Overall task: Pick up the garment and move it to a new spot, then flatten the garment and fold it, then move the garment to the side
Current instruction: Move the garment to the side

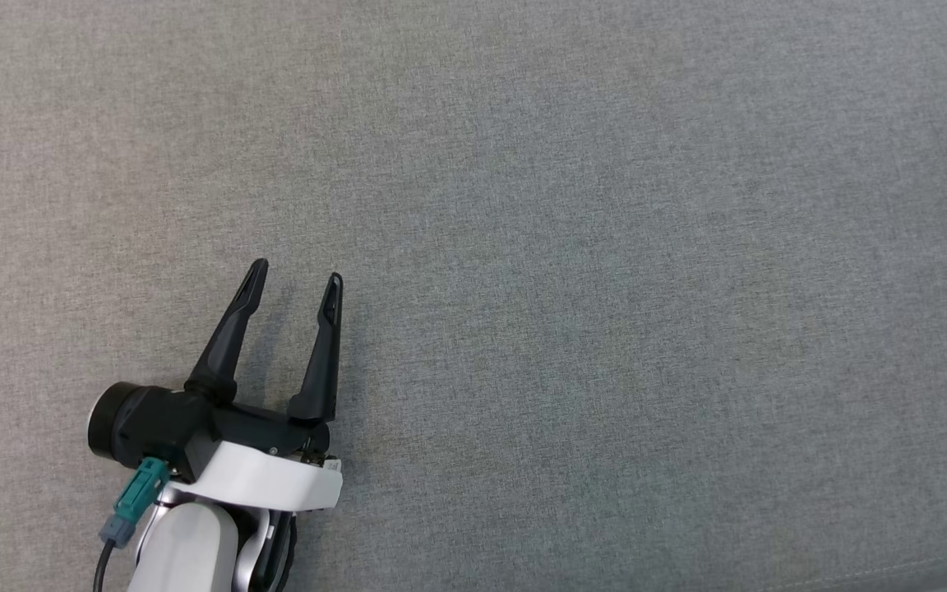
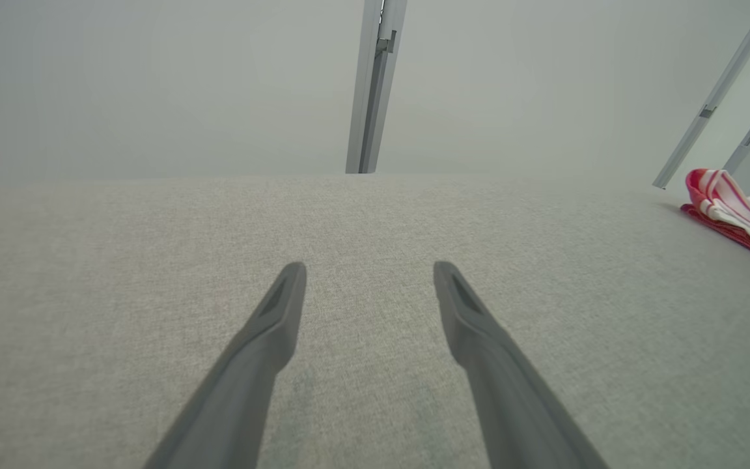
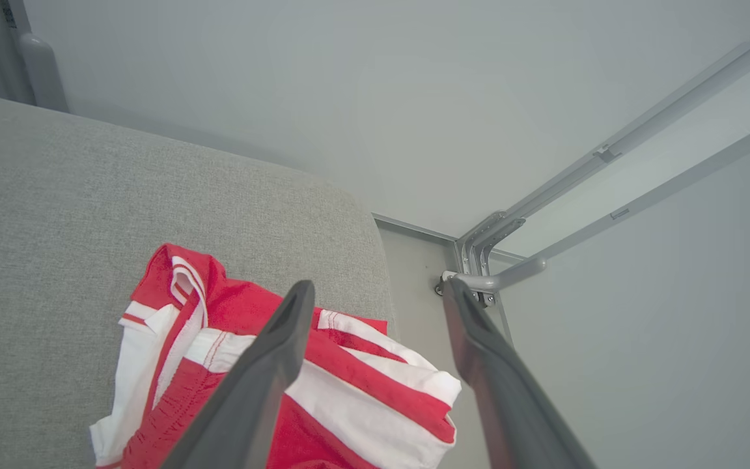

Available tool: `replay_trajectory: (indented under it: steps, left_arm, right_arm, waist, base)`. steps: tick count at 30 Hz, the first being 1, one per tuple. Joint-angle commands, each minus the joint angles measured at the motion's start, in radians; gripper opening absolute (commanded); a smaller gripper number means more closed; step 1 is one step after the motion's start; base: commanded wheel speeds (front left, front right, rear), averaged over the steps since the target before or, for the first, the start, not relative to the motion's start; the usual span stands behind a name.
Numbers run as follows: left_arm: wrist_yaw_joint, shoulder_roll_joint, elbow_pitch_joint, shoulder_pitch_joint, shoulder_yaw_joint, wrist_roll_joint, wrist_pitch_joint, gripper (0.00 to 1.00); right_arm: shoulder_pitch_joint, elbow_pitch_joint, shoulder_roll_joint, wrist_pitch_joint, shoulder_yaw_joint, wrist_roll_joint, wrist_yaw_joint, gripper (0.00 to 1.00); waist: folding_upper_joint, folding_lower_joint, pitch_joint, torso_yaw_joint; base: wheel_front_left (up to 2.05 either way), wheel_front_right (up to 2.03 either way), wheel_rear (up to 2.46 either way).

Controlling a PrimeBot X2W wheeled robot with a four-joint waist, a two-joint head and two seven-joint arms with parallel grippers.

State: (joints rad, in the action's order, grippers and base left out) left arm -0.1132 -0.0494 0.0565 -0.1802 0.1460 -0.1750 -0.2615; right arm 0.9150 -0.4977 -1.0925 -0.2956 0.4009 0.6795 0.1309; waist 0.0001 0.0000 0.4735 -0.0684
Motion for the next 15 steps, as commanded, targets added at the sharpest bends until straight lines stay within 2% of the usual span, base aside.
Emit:
replay_trajectory:
  steps: [1, 7, 15]
  left_arm:
    - [0.001, -0.003, 0.001, 0.005, -0.003, -0.002, -0.003, 1.0]
    - [0.006, -0.003, 0.003, 0.007, -0.001, -0.009, -0.003, 1.0]
    - [0.016, -0.003, -0.003, 0.03, -0.009, -0.01, -0.003, 1.0]
  right_arm:
    - [0.006, 0.006, 0.009, 0.001, 0.0, -0.005, 0.0, 1.0]
    - [0.013, 0.106, 0.068, 0.013, -0.017, -0.019, 0.0, 1.0]
    - [-0.021, 0.231, 0.202, 0.129, -0.047, 0.01, 0.0, 1.0]
  waist:
    - [-0.0001, 0.0, -0.002, 0.0]
    - [-0.0001, 0.0, -0.02, 0.0]
    - [-0.0001, 0.0, -0.083, 0.006]
  base:
    - [0.0, 0.0, 0.0]
    - [0.0, 0.0, 0.0]
    - [0.0, 0.0, 0.0]
